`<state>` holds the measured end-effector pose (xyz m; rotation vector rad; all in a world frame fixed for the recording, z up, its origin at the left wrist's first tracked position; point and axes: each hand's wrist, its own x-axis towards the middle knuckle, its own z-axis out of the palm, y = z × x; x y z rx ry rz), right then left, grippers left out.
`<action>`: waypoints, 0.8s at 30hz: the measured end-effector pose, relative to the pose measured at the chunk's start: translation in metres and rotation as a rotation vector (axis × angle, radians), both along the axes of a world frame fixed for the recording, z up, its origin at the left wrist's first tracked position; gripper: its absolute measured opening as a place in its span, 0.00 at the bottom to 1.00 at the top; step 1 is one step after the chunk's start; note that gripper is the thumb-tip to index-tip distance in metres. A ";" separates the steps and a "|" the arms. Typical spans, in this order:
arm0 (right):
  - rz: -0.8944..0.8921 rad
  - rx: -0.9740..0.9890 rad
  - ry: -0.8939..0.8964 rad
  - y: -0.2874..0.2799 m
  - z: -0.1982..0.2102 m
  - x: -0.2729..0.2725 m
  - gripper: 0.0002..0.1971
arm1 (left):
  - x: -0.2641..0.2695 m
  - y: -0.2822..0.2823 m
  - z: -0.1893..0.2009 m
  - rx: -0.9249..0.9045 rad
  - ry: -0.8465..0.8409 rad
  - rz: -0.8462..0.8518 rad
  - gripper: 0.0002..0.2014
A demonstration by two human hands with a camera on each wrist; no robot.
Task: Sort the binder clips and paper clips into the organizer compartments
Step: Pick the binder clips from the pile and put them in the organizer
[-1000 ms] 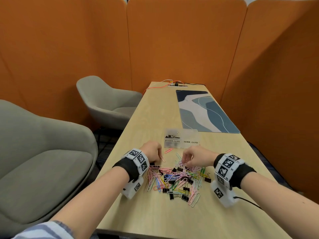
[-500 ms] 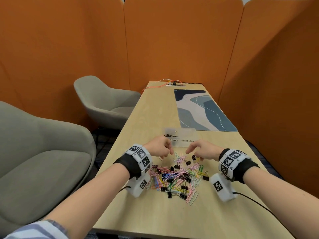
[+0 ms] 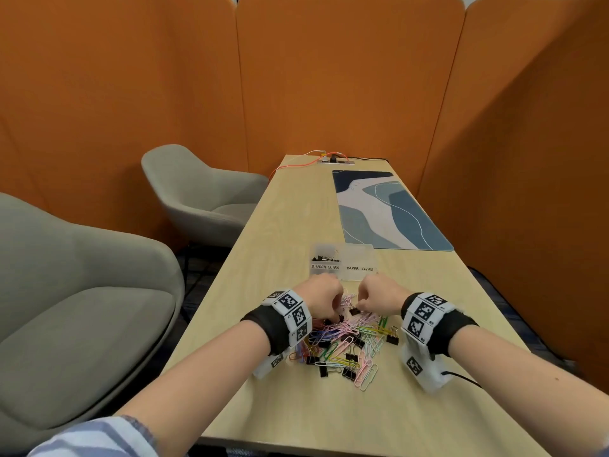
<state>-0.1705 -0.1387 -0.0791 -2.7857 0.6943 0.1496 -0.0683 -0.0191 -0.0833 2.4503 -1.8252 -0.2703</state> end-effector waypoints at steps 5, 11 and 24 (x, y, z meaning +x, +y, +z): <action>-0.017 0.020 0.022 -0.005 0.010 0.002 0.15 | -0.005 -0.004 -0.002 -0.008 -0.045 -0.032 0.15; 0.039 -0.051 0.127 0.008 0.002 0.013 0.09 | -0.005 -0.004 -0.003 -0.001 -0.135 -0.055 0.15; -0.080 0.110 -0.158 -0.017 0.022 -0.003 0.07 | 0.008 0.003 0.001 -0.096 -0.050 0.010 0.10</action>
